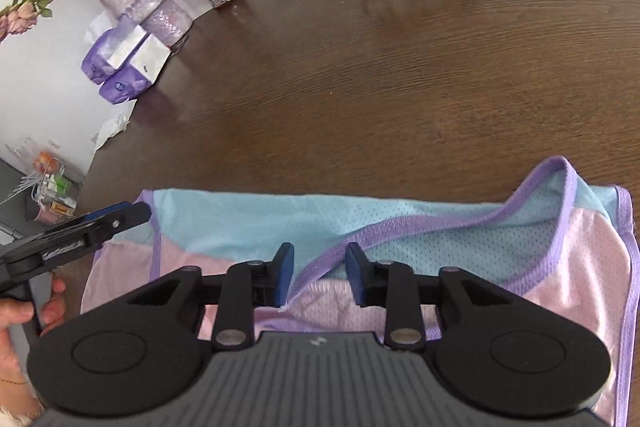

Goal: Fold clothes

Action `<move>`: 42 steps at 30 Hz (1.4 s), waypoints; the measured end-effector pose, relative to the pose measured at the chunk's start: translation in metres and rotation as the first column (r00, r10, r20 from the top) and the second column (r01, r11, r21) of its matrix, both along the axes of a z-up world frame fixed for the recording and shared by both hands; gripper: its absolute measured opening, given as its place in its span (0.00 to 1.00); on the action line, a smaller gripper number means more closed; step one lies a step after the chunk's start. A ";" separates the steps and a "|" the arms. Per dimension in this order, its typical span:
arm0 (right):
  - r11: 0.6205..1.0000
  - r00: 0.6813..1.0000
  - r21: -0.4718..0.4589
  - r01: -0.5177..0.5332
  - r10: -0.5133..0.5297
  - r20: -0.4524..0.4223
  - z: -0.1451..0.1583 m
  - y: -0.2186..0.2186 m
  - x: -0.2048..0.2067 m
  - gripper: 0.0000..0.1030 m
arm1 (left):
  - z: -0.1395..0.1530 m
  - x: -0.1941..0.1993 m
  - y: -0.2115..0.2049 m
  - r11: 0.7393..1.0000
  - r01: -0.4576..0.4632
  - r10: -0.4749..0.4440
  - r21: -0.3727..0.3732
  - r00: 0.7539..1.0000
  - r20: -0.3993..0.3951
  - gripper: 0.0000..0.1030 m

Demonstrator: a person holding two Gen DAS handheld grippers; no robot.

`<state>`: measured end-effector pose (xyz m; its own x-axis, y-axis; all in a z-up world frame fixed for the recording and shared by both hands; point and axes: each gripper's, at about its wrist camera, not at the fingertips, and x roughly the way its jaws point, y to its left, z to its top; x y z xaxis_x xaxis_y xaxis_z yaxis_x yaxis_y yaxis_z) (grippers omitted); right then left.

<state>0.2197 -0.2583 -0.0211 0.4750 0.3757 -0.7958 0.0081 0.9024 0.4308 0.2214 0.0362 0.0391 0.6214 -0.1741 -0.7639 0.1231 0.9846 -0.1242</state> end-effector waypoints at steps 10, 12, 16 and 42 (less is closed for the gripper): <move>1.000 0.994 -0.003 0.012 -0.012 0.105 0.013 -0.008 0.011 0.03 | -0.014 0.012 0.007 1.000 0.008 -0.008 -0.013 0.999 0.037 0.01; 1.000 0.990 -0.018 0.022 -0.019 0.142 0.019 -0.011 0.016 0.03 | -0.012 0.010 0.014 0.998 -0.018 0.021 -0.052 0.998 0.058 0.01; 0.999 0.983 -0.046 0.006 0.003 0.184 0.016 -0.005 0.031 0.03 | -0.015 0.010 0.025 0.990 -0.078 0.086 -0.115 0.994 0.072 0.01; 0.990 0.984 0.094 0.104 -0.117 0.137 -0.003 -0.020 0.055 0.11 | -0.024 0.016 0.030 0.976 -0.157 0.173 -0.154 0.981 0.093 0.01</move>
<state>0.2746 -0.2787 -0.0241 0.6229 0.3788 -0.6845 0.0391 0.8588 0.5108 0.2373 0.0661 0.0148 0.7266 -0.1663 -0.6667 -0.0195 0.9649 -0.2619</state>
